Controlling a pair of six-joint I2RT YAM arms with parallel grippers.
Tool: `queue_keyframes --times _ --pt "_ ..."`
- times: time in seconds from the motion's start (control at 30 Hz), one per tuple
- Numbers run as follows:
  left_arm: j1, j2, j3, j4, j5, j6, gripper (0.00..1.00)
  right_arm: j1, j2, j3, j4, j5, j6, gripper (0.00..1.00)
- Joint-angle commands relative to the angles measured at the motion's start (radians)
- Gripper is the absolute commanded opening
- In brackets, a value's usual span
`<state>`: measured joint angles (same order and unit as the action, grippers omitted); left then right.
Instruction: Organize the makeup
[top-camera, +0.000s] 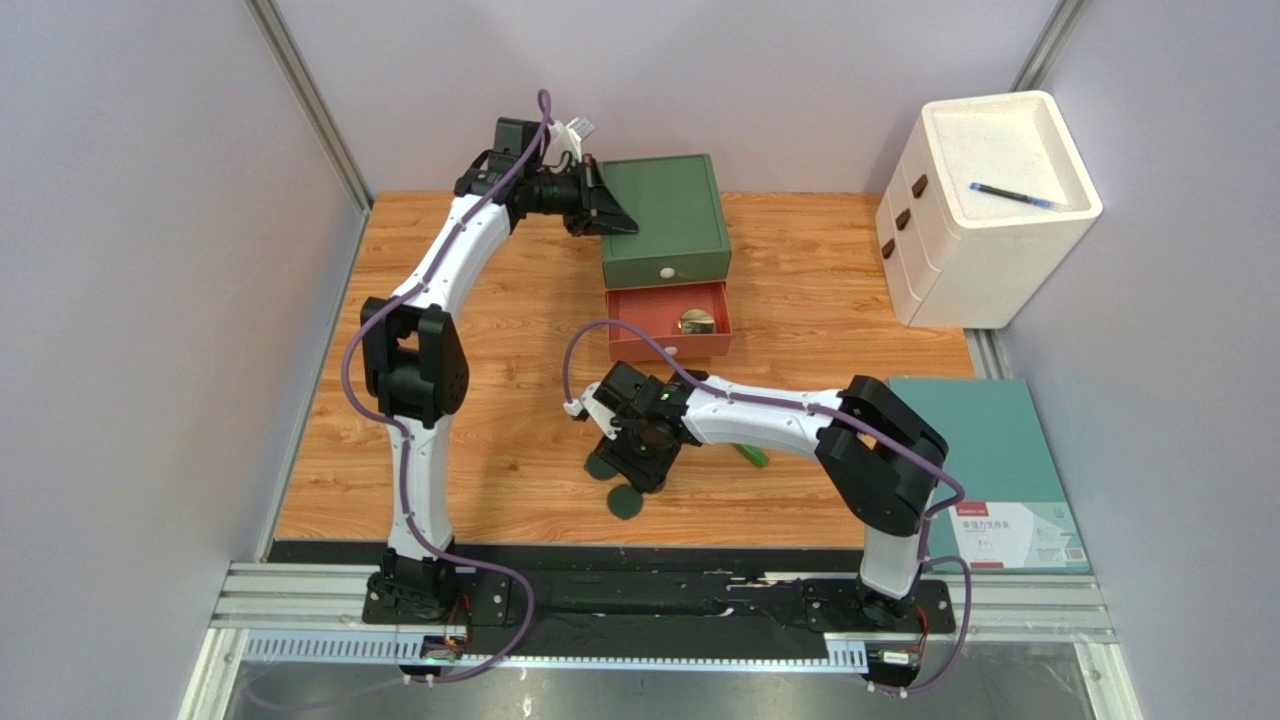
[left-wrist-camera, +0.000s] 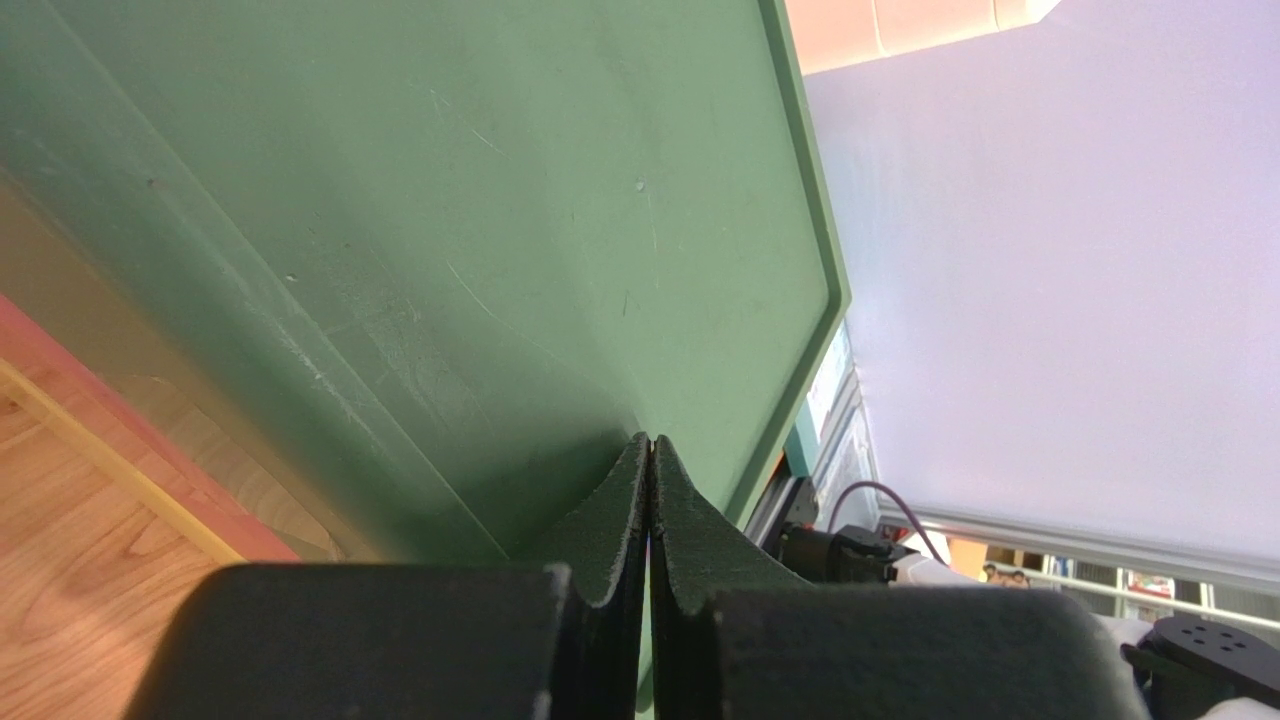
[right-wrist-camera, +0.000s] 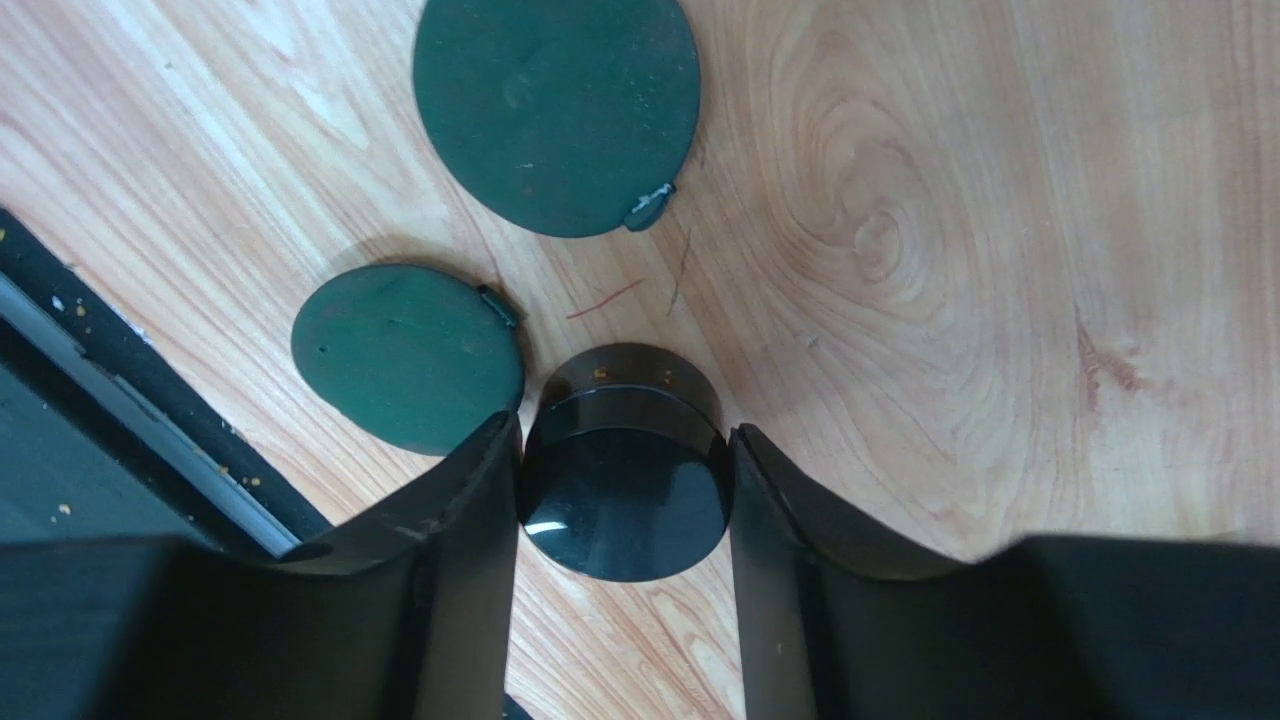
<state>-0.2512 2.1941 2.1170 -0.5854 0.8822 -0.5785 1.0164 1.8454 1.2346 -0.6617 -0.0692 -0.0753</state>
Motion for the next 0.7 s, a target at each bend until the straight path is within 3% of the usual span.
queue_keyframes --times 0.0,0.03,0.17,0.67 --pt "0.0 0.076 -0.029 -0.149 -0.123 0.072 0.0 0.005 0.012 0.046 -0.047 0.002 0.008 0.34" --pt "0.0 0.075 -0.031 -0.151 -0.123 0.074 0.0 0.005 0.009 0.051 -0.049 0.012 0.005 0.24" --pt "0.001 0.075 -0.029 -0.152 -0.123 0.075 0.0 0.005 -0.011 0.068 -0.052 0.054 -0.003 0.11" --pt "0.001 0.066 -0.029 -0.156 -0.129 0.081 0.0 -0.038 -0.161 0.287 0.112 0.322 -0.101 0.06"
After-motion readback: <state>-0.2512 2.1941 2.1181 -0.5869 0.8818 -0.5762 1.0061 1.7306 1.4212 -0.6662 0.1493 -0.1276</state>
